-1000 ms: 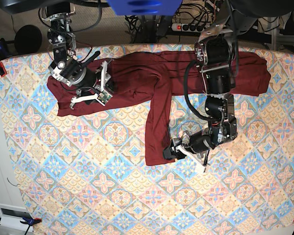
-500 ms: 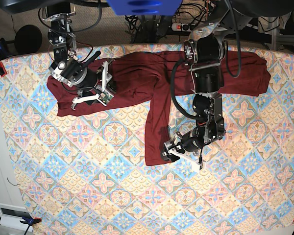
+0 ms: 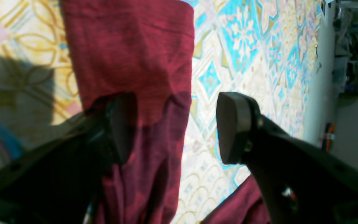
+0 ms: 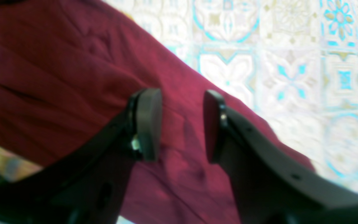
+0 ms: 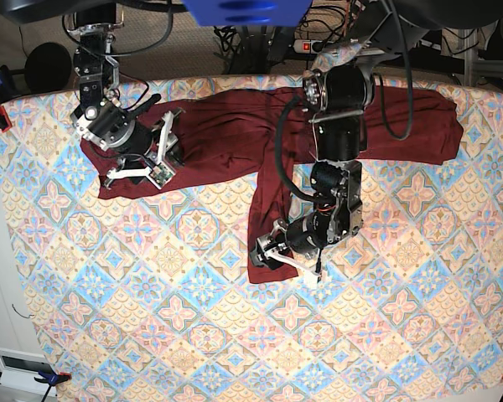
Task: Layout the t-shirt on the table in an organized manner, then fold the t-shirt properly
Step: 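Grasp the hanging sleeve end with the left gripper, then drag the sleeve with the left gripper back along the strip toward its end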
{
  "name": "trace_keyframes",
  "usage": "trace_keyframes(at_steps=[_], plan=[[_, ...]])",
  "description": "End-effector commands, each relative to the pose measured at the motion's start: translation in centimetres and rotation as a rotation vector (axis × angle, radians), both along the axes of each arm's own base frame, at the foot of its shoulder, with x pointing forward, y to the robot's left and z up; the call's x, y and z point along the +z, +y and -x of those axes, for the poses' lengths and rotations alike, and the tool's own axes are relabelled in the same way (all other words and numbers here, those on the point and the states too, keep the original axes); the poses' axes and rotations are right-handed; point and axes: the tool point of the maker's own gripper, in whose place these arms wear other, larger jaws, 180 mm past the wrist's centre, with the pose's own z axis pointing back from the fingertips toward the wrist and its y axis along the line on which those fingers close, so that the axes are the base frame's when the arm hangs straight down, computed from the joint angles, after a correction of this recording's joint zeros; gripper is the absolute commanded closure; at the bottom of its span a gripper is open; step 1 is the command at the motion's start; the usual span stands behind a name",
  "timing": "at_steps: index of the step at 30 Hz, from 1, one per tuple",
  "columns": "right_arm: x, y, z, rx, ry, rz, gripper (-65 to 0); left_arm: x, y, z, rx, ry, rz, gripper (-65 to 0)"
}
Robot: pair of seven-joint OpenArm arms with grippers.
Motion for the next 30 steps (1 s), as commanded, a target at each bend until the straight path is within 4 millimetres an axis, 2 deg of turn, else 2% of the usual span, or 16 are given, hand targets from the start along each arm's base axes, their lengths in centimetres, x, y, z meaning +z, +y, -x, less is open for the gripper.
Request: trace_keyframes(at_steps=[1, 4, 6, 8, 11, 13, 16, 17, 20, 22, 30], plan=[[1.6, -0.5, -0.9, -0.02, -0.052, -0.026, -22.1, 0.4, 0.0, -0.5, -0.002, -0.009, -0.015, -37.4], [2.5, -1.2, -1.3, -0.058, -0.066, -0.091, -22.1, 0.4, 0.0, -0.5, 0.0, -0.011, -0.015, -25.5], [3.1, -1.7, -1.5, -0.082, -0.076, -0.124, -22.1, 0.4, 0.0, -0.5, 0.001, -0.012, -0.015, -14.2], [3.5, -2.3, -1.7, -0.104, -0.086, -0.147, -22.1, 0.5, 0.0, -0.5, 0.0, -0.012, -0.014, 0.0], [4.4, -3.4, -2.1, -0.144, -0.105, -0.184, -22.1, 0.7, -0.1, -0.5, -0.005, -0.008, -0.005, 0.0], [5.1, -4.3, -2.3, -0.176, -0.123, -0.215, -22.1, 0.7, 0.8, -0.8, 0.004, -0.013, -0.012, 0.0], [6.0, -5.4, -2.5, -0.214, -0.146, -0.257, -22.1, 2.9, 2.0, -1.7, 0.042, -0.081, 0.016, 0.0], [6.2, -5.7, -2.5, -0.222, -0.151, -0.261, -22.1, 3.2, 2.1, -1.4, 0.046, -0.088, 0.033, 0.0], [6.5, -6.4, -2.6, -0.241, -0.163, -0.27, -22.1, 5.1, 4.3, -1.1, 0.051, -0.134, 0.026, 0.0], [6.6, -6.4, -2.6, -0.243, -0.162, -0.274, -22.1, 5.9, 5.0, -0.4, 0.052, -0.158, 0.027, 0.0], [5.8, -6.1, -2.0, -0.239, -0.137, -0.271, -22.1, 8.0, 9.6, 2.7, 0.063, -0.234, -0.022, 0.0]])
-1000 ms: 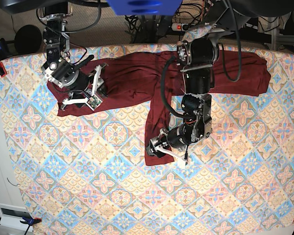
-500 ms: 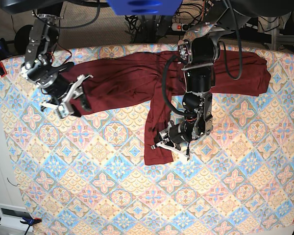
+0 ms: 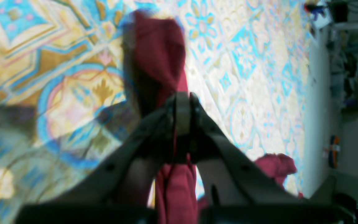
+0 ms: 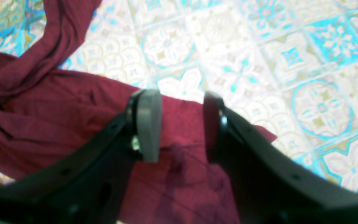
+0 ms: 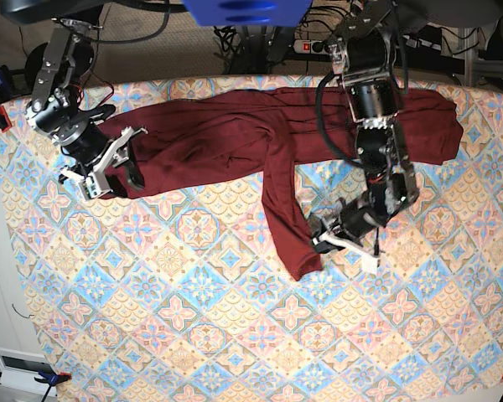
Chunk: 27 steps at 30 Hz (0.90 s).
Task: Layout the t-shirt on the table in an organized manner, then fold the t-shirt properly
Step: 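Drag the sleeve with the left gripper back along the strip toward its end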
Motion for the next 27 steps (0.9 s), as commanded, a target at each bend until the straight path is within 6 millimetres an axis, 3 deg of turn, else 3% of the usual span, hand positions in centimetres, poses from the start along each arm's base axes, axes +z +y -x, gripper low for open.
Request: trace_keyframes(at_steps=[1, 9, 18, 22, 27], plan=[[1.5, 0.1, -0.7, 0.011, -0.057, -0.01, -22.1, 2.4, 0.6, -0.7, 0.006, -0.079, 0.007, 0.0], [1.4, 0.0, -0.7, 0.01, -0.054, -0.009, -22.1, 5.6, 4.8, 3.4, 0.003, -0.188, -0.086, 0.0], [1.4, 0.0, -0.7, 0.01, -0.052, -0.009, -22.1, 11.1, 11.8, 9.7, 0.128, -0.3, -0.071, 0.0], [1.3, 0.1, -0.6, 0.011, -0.048, -0.01, -22.1, 12.1, 15.1, 11.9, 0.17, -0.295, -0.08, 0.0], [1.3, 0.1, -0.6, 0.011, -0.048, -0.01, -22.1, 12.3, 17.9, 13.6, 0.201, -0.268, -0.132, 0.0]])
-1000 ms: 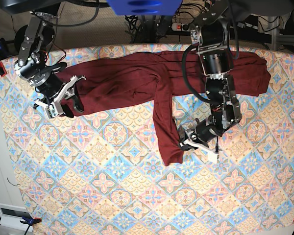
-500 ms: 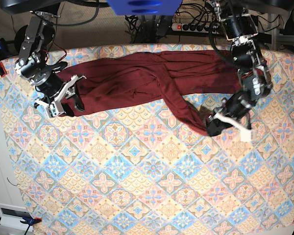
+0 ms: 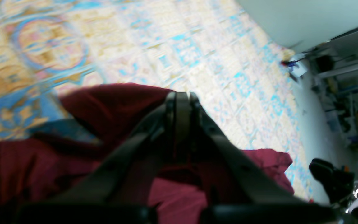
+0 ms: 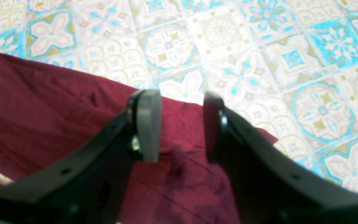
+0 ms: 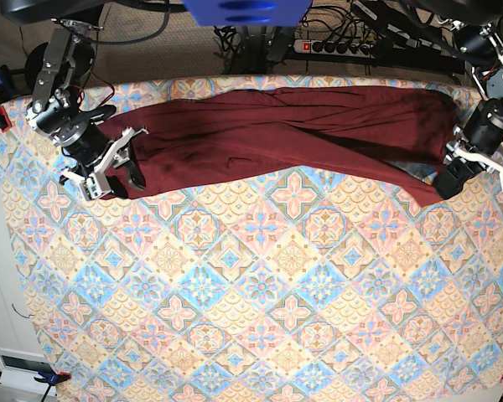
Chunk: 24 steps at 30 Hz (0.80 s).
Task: Layout the t-shirt on the table in an organized manner, then fold the t-shirt properly
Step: 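Drag the sleeve with the left gripper back along the strip toward its end, then hold the strip end with the left gripper and adjust the grip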
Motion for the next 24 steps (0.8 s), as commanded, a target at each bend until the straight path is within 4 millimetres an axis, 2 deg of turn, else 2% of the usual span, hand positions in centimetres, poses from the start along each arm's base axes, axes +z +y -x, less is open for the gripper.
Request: trace_keyframes(at_steps=[1, 4, 8, 13, 18, 24], plan=[[1.3, 0.1, -0.6, 0.01, -0.05, -0.008, -22.1, 1.4, 0.4, -0.2, -0.001, -0.044, -0.024, 0.0], [1.3, 0.3, -0.5, 0.016, -0.049, -0.009, -22.1, 0.9, 0.9, 0.5, 0.0, -0.013, -0.044, 0.0], [1.1, 1.4, -0.4, 0.048, -0.042, -0.018, -22.1, -0.8, 0.9, 2.1, -0.009, 0.059, -0.053, 0.0], [1.1, 1.5, -0.5, 0.051, -0.042, -0.019, -22.1, -2.4, 1.5, 3.3, 0.003, 0.132, -0.103, 0.0], [1.0, 2.5, -0.5, 0.08, -0.039, -0.027, -22.1, -4.7, 0.9, 5.1, -0.06, 0.277, -0.139, 0.0], [0.9, 2.5, -0.5, 0.079, -0.037, -0.027, -22.1, -5.8, 1.3, 6.2, -0.073, 0.361, -0.189, 0.0]])
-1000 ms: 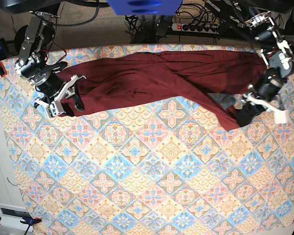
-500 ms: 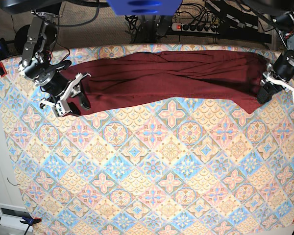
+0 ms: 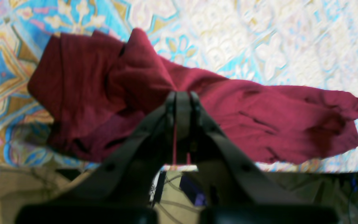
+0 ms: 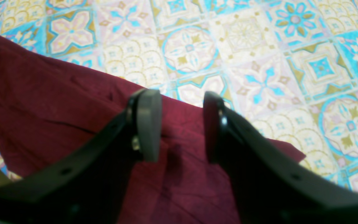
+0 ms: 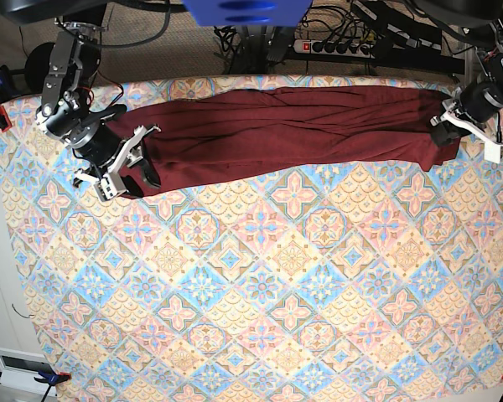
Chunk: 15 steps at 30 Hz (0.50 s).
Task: Layout the t-shirt on the table in an organized manner, then fold the t-shirt properly
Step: 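Hold the strip end with the left gripper and adjust the grip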
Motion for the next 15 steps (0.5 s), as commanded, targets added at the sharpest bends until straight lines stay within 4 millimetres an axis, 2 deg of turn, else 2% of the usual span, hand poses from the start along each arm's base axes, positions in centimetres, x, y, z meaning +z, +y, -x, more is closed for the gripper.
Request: trace_keyframes(at_steps=[1, 3, 9, 15], plan=[[1.3, 0.0, -0.5, 0.006, -0.046, -0.009, -22.1, 0.9, 0.3, -0.4, -0.016, -0.023, -0.028, 0.0], [1.3, 0.0, -0.5, 0.006, -0.046, -0.009, -22.1, 1.0, 0.4, -0.2, -0.046, 0.005, -0.046, 0.0], [1.3, 0.0, -0.6, 0.006, -0.048, -0.009, -22.1, 2.0, 1.6, -0.2, -0.091, 0.031, -0.115, -9.1], [1.3, 0.0, -0.6, 0.006, -0.048, -0.009, -22.1, 2.7, 2.6, -0.4, -0.123, 0.047, -0.165, -10.7]])
